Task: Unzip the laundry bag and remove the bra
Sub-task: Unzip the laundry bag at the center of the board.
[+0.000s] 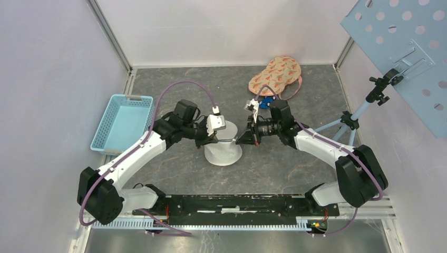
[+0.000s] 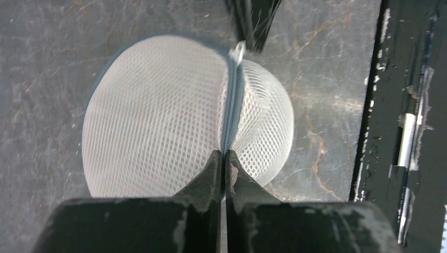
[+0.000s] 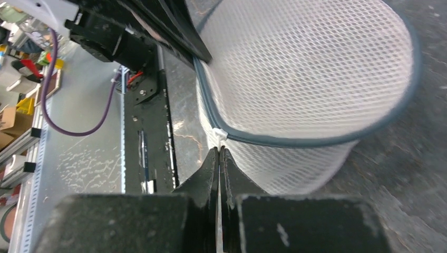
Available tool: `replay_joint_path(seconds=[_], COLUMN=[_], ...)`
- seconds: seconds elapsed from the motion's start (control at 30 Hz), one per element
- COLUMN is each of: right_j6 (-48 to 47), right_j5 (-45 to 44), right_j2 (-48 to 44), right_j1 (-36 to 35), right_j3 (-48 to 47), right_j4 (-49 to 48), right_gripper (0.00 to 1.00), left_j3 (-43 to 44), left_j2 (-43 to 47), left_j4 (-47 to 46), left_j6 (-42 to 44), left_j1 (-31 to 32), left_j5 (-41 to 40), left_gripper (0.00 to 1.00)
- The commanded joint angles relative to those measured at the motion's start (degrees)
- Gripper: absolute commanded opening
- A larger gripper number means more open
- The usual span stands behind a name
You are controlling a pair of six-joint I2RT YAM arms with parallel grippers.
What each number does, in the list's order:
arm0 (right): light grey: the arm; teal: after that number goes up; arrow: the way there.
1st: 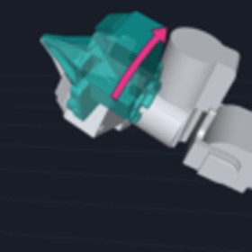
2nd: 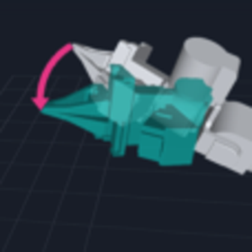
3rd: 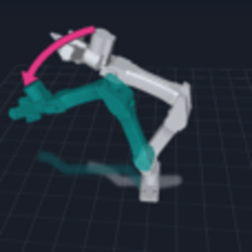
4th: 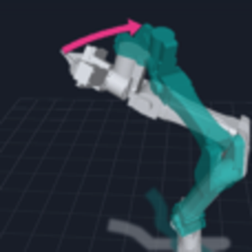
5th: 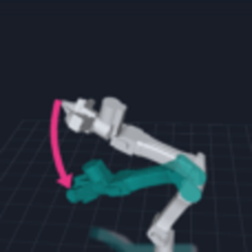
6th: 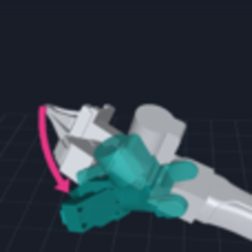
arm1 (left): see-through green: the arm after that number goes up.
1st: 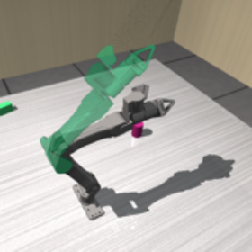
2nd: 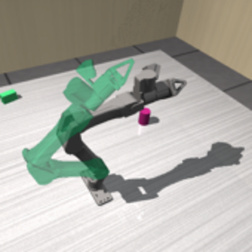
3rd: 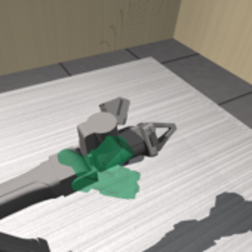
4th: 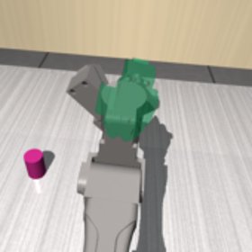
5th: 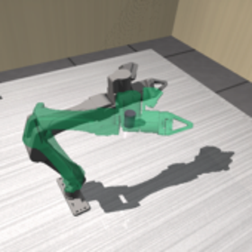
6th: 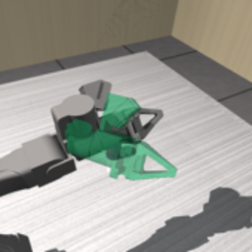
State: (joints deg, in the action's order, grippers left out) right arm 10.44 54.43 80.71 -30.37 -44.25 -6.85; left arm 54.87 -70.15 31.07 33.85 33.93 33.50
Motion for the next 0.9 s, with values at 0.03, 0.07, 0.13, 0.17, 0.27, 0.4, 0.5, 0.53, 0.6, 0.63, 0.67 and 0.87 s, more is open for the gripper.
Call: replay_joint_path(seconds=[0.03, 0.07, 0.13, 0.17, 0.27, 0.4, 0.5, 0.53, 0.6, 0.63, 0.67, 0.87], right_j6=[-6.0, -6.1, -5.6, -4.8, -3.2, -0.5, 0.4, 0.5, 1.1, 1.3, 1.5, 1.8], right_j5=[0.9, 0.8, 0.9, 1.0, 1.3, 1.6, 1.2, 1.1, 0.9, 0.9, 0.8, 0.8], right_j2=[-1.8, -1.8, -1.5, -1.3, -0.3, 0.2, 0.2, 0.2, 0.2, 0.0, 0.0, -0.1], right_j1=[3.8, 4.0, 3.9, 3.8, 3.3, 1.5, -0.1, -0.7, -1.4, -1.8, -2.0, -2.4], right_j3=[-2.1, -2.2, -2.3, -2.2, -2.8, -3.4, -4.1, -4.3, -4.4, -4.4, -4.5, -4.4], right_j4=[5.4, 5.4, 4.7, 3.8, 1.9, -0.4, -0.8, -0.8, -1.3, -1.5, -1.5, -2.0], right_gripper=[0.00, 0.00, 0.00, 0.00, 0.00, 0.00, 0.00, 0.00, 0.00, 0.00, 0.00, 0.00], left_j3=[-2.1, -2.1, -1.7, -0.8, 1.9, 2.6, 3.3, 3.4, 3.6, 3.5, 3.4, 1.5], left_j2=[2.7, 2.8, 3.0, 2.9, 3.4, 4.7, 4.1, 3.9, 3.3, 3.0, 2.6, 0.4], left_j4=[-0.8, -0.7, -0.5, 0.0, 0.8, 1.0, 1.1, 1.1, 0.4, -0.5, -1.3, -2.9], left_j6=[3.4, 3.8, 3.6, 2.4, -2.1, -3.5, -5.0, -5.2, -6.6, -8.1, -9.4, -12.8], left_j1=[-5.5, -6.0, -6.1, -6.1, -5.2, -1.8, -0.7, -0.4, 0.1, 0.2, 0.2, 1.0], left_j5=[-1.7, -1.8, -2.1, -1.2, 2.4, 1.2, 1.8, 1.8, 1.7, 1.9, 2.3, 3.2], left_gripper=[0.02, 0.03, 0.10, 0.16, 0.39, 0.53, 0.56, 0.56, 0.56, 0.56, 0.57, 0.52])
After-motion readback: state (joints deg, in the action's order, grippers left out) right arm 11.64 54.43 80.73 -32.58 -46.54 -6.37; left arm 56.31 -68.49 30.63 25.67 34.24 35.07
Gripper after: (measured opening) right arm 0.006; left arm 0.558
